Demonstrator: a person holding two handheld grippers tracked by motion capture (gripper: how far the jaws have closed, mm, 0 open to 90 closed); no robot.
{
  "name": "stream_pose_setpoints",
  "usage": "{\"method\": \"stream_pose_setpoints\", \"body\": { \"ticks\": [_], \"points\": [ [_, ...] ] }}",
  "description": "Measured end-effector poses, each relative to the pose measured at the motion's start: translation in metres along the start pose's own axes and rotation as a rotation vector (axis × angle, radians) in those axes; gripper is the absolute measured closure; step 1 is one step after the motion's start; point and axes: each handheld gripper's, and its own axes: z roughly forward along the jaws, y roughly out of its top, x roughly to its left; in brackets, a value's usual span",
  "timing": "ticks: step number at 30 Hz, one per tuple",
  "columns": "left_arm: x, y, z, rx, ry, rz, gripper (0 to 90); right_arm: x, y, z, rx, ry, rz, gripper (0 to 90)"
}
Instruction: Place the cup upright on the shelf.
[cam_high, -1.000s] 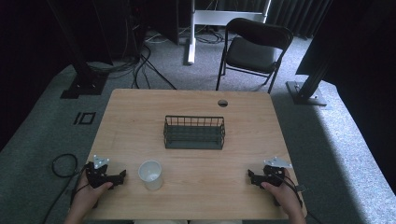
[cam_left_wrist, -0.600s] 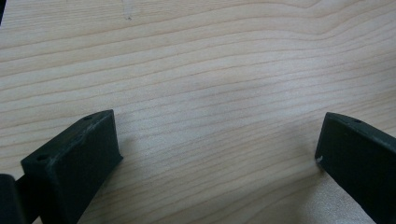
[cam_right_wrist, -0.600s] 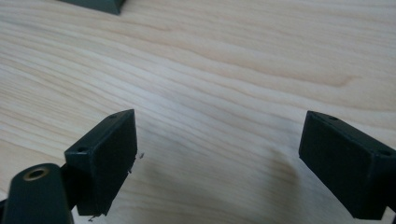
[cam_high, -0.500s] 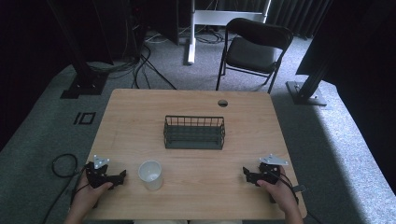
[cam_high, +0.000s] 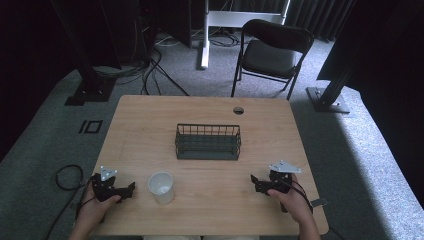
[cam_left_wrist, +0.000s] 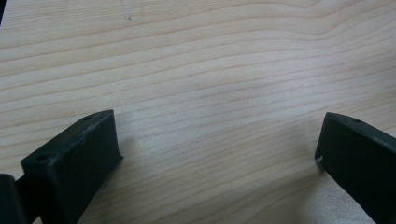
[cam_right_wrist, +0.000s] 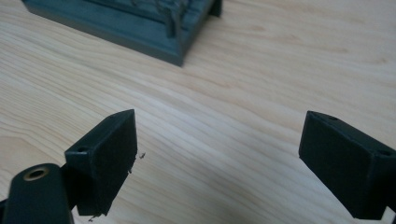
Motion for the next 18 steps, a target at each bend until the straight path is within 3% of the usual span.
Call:
{"method": "stream_pose_setpoints", "body": {
  "ticks": [18],
  "points": [
    [0.0, 0.0, 0.0, 0.0, 0.0, 0.0, 0.0, 0.037, 0.027, 0.007, -0.044, 0.106, -0.074, 11.2]
  ]
}}
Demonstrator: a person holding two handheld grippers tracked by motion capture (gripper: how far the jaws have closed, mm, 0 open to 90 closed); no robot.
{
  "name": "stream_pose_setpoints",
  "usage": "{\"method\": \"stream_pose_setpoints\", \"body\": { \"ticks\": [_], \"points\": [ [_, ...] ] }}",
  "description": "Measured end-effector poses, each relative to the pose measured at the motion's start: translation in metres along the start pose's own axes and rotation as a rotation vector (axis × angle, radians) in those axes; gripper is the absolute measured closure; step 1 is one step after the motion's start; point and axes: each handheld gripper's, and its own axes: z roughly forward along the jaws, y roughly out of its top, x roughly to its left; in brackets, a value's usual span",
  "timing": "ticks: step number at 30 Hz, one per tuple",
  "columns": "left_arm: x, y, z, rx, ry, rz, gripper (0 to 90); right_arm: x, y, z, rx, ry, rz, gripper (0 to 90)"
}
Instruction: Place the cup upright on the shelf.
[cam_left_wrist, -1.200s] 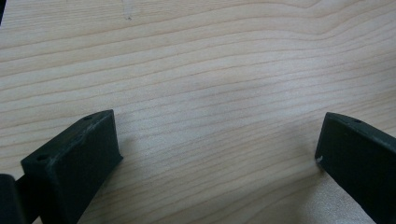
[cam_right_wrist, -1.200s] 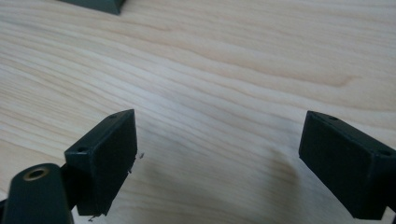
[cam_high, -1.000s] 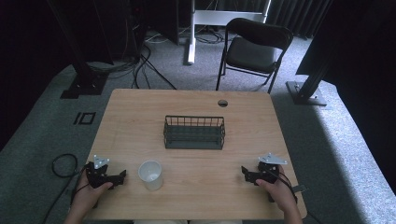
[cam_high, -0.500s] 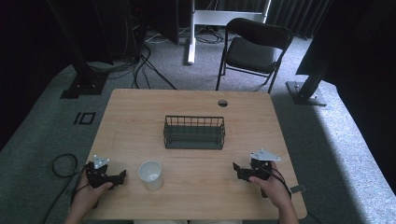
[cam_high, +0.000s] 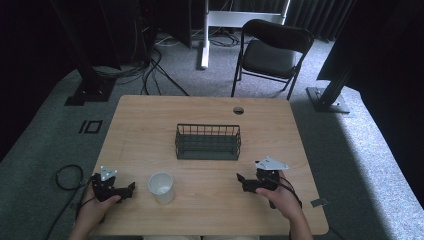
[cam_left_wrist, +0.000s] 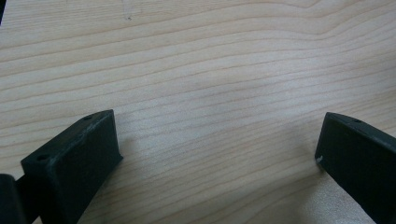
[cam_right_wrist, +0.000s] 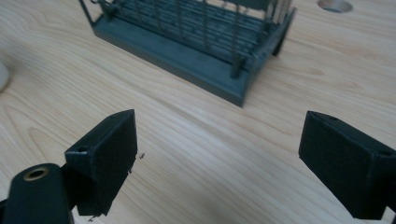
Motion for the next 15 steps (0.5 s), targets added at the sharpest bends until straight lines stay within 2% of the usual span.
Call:
{"method": "stream_pose_setpoints", "body": {
  "ticks": [15],
  "points": [
    [0.0, 0.0, 0.0, 0.0, 0.0, 0.001, 0.0, 0.028, 0.019, 0.012, -0.027, 0.079, -0.051, 11.2]
  ]
}}
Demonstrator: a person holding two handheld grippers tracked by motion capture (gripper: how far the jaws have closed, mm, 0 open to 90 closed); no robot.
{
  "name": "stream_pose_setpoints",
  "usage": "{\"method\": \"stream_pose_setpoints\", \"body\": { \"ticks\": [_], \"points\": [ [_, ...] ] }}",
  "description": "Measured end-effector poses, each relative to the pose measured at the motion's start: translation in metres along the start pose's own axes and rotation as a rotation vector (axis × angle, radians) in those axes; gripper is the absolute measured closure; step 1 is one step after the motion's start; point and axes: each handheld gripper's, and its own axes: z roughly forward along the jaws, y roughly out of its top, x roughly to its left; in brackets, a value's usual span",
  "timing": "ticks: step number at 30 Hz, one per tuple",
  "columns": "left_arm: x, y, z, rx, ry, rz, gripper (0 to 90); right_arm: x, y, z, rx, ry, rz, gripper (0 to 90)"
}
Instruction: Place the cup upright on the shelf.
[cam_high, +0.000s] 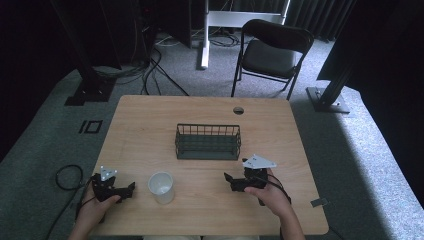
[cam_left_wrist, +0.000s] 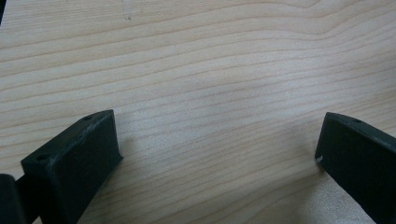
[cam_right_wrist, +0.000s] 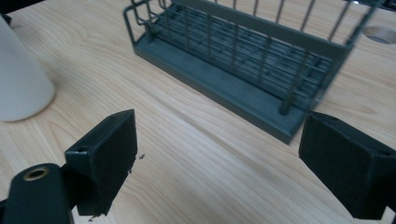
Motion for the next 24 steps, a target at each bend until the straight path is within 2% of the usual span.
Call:
{"method": "stream_pose_setpoints", "body": {
  "ticks": [10, 12, 21, 24],
  "points": [
    [0.0, 0.0, 0.0, 0.0, 0.0, 0.0, 0.0, 0.017, 0.011, 0.005, -0.021, 0.052, -0.035, 11.2],
    [0.0, 0.0, 0.0, 0.0, 0.0, 0.0, 0.0, 0.025, 0.014, 0.009, -0.026, 0.076, -0.054, 11.2],
    [0.0, 0.0, 0.0, 0.0, 0.0, -0.001, 0.0, 0.042, 0.022, 0.017, -0.039, 0.13, -0.075, 11.2],
    [0.0, 0.0, 0.0, 0.0, 0.0, 0.0, 0.0, 0.05, 0.022, 0.023, -0.043, 0.169, -0.086, 11.2]
  ]
}}
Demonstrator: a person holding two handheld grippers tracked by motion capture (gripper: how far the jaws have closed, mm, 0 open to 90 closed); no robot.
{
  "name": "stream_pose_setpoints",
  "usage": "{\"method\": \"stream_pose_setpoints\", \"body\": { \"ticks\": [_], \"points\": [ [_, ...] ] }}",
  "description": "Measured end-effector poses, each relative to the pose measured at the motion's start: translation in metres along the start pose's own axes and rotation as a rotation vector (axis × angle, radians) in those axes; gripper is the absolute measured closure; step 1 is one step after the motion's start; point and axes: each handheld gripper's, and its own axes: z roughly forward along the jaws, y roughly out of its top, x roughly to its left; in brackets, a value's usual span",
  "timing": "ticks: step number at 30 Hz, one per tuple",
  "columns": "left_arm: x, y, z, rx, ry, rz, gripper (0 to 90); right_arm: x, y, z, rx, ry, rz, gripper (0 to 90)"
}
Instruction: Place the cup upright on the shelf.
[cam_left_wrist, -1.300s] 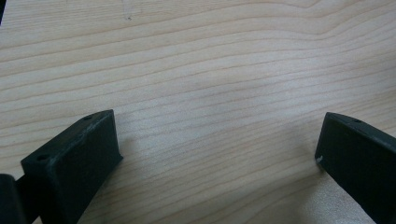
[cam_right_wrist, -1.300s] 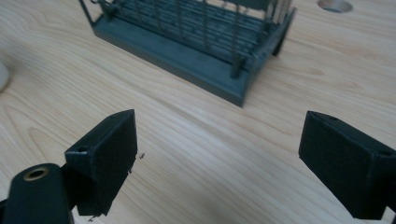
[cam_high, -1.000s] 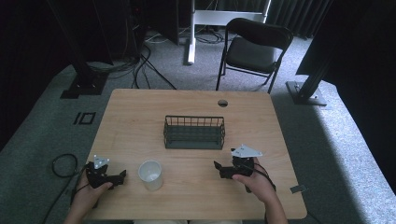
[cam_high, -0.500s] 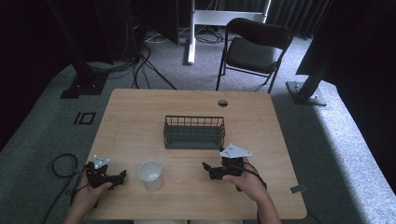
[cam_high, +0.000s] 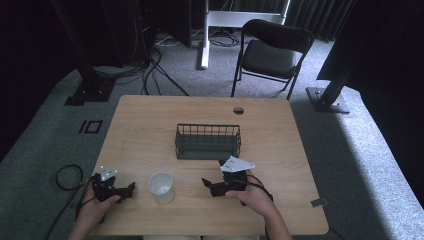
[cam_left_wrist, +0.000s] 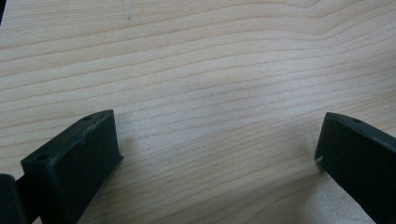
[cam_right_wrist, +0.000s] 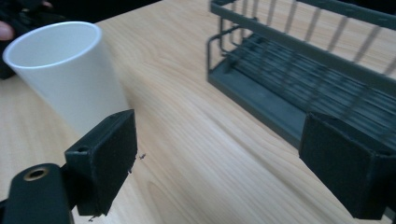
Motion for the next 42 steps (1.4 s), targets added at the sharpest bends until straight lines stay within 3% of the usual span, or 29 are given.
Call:
{"method": "stream_pose_setpoints", "body": {
  "ticks": [17, 31, 42],
  "points": [
    [0.0, 0.0, 0.0, 0.0, 0.001, 0.001, 0.0, 0.026, 0.007, 0.023, 0.015, 0.071, -0.054, 11.2],
    [0.0, 0.0, 0.0, 0.0, 0.001, 0.001, 0.0, 0.054, 0.012, 0.046, 0.033, 0.159, -0.119, 11.1],
    [0.0, 0.0, 0.0, 0.0, 0.0, 0.0, 0.0, 0.069, 0.014, 0.059, 0.04, 0.217, -0.137, 11.1]
  ]
}}
